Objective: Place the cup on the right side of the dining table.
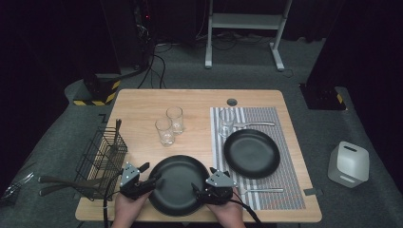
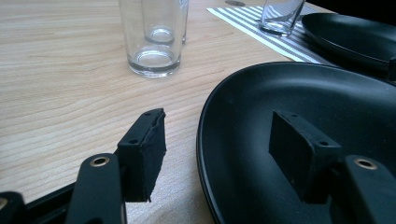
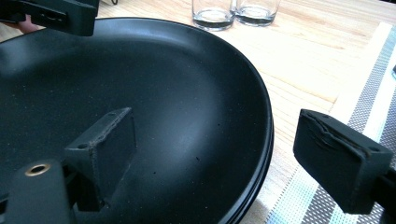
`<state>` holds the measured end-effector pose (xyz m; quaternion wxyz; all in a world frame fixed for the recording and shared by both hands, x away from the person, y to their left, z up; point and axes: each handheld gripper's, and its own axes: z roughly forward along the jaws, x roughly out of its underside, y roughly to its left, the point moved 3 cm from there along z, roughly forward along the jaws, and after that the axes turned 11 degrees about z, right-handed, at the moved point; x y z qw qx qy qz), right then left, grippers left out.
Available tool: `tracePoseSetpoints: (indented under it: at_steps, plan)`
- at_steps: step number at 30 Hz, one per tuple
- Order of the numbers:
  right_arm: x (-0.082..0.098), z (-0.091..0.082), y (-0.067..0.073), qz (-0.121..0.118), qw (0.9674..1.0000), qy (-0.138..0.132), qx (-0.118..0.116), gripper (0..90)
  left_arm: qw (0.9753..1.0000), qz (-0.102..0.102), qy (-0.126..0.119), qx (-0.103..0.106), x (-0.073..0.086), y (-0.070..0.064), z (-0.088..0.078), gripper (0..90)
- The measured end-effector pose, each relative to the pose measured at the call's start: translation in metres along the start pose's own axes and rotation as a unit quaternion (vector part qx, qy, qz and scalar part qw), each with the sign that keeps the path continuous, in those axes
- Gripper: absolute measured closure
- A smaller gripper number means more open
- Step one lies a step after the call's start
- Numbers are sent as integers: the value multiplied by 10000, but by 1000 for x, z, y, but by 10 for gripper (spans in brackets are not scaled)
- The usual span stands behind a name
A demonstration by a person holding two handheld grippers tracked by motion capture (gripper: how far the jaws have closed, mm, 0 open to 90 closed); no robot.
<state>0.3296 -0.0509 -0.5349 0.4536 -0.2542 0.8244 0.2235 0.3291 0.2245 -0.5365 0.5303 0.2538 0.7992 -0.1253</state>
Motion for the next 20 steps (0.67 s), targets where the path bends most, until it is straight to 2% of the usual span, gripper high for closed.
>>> tracePoseSetpoints:
  at_steps: [8,13,20]
  plan:
    - [0,-1,0,-7,10000,-25,-45,152,10000,-2,43,-15,0,0,1,366]
    - [2,-3,3,-195,9997,-151,-11,161,10000,-9,53,-27,0,0,1,366]
    - [2,-4,5,-272,9994,-206,6,159,10000,-25,35,-27,0,0,1,365]
